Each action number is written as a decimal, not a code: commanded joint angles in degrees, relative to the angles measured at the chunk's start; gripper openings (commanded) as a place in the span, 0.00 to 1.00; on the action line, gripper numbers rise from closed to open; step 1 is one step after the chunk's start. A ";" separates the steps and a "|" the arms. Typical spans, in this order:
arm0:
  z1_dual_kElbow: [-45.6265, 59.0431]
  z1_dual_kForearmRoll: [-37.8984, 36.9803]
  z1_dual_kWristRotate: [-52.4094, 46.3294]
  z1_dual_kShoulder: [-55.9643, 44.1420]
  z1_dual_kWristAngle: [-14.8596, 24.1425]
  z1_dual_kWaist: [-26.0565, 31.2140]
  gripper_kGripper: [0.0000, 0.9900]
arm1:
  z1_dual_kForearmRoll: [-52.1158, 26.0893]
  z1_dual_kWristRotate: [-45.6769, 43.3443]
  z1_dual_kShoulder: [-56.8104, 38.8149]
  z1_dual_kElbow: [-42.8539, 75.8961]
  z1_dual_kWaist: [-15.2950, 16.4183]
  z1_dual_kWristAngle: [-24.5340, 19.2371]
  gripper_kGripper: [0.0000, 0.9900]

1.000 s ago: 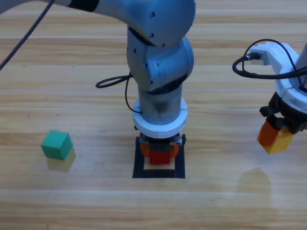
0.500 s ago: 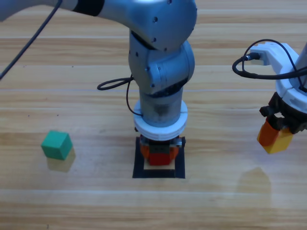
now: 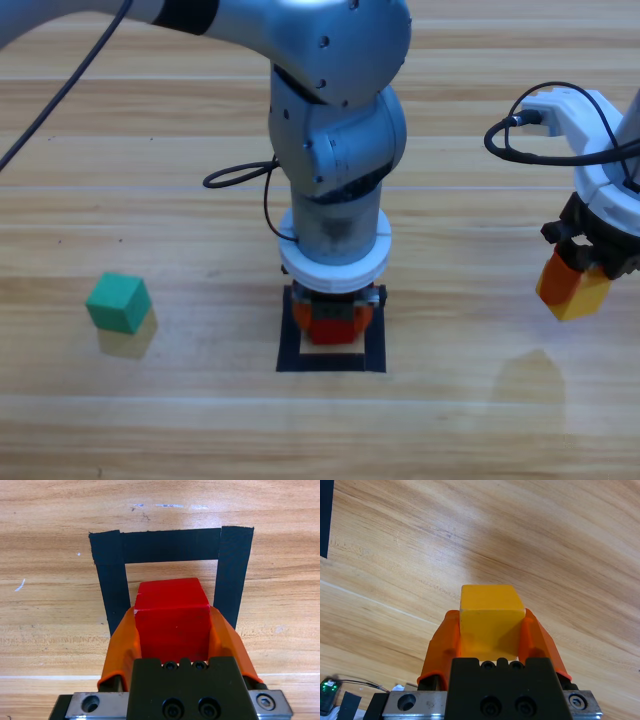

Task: Stack the blocks in the rectangular block: red at the bottom, yellow in the middle, green on top

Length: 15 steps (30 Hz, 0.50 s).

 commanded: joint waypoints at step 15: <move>0.66 -0.56 -4.43 -4.16 4.42 -0.97 0.99 | -1.09 1.18 -1.17 1.56 -0.65 -1.66 0.00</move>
